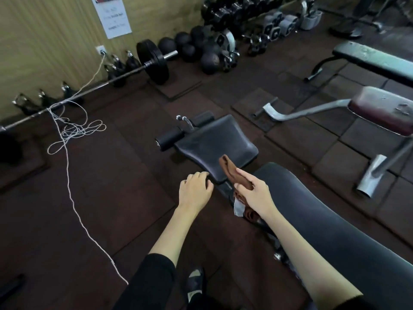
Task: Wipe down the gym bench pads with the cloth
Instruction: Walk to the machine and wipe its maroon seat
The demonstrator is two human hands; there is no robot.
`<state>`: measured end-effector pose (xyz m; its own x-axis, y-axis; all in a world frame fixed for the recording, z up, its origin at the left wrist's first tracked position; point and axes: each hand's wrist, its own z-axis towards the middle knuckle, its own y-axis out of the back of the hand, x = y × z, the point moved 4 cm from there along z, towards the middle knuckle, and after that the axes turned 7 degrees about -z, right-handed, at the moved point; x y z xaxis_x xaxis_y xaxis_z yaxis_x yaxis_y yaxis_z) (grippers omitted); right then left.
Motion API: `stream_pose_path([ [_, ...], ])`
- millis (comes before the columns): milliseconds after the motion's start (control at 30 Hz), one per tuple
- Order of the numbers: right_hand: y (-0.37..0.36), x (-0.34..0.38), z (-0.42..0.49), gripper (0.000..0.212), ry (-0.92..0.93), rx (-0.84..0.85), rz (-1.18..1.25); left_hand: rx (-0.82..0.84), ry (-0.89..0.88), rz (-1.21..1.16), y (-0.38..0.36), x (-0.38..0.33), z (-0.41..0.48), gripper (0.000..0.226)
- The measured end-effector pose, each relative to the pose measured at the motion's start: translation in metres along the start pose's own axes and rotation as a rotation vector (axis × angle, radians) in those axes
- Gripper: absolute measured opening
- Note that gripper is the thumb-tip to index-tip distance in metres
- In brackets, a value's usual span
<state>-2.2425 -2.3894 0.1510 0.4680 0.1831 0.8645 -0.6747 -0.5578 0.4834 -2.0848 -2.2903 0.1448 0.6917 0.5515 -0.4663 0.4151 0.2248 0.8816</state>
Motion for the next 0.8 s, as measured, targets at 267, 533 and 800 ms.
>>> stream_pose_path([
  [267, -0.073, 0.067, 0.05, 0.048, 0.061, 0.023, 0.053, -0.06, 0.018, 0.01, 0.068, 0.078, 0.046, 0.038],
  [533, -0.13, 0.115, 0.105, 0.048, 0.15, 0.084, 0.014, -0.085, 0.072, 0.004, 0.104, 0.133, 0.089, 0.038],
  [800, -0.179, 0.17, 0.19, 0.07, 0.252, 0.167, -0.043, -0.123, 0.136, 0.003, 0.138, 0.178, 0.163, 0.036],
])
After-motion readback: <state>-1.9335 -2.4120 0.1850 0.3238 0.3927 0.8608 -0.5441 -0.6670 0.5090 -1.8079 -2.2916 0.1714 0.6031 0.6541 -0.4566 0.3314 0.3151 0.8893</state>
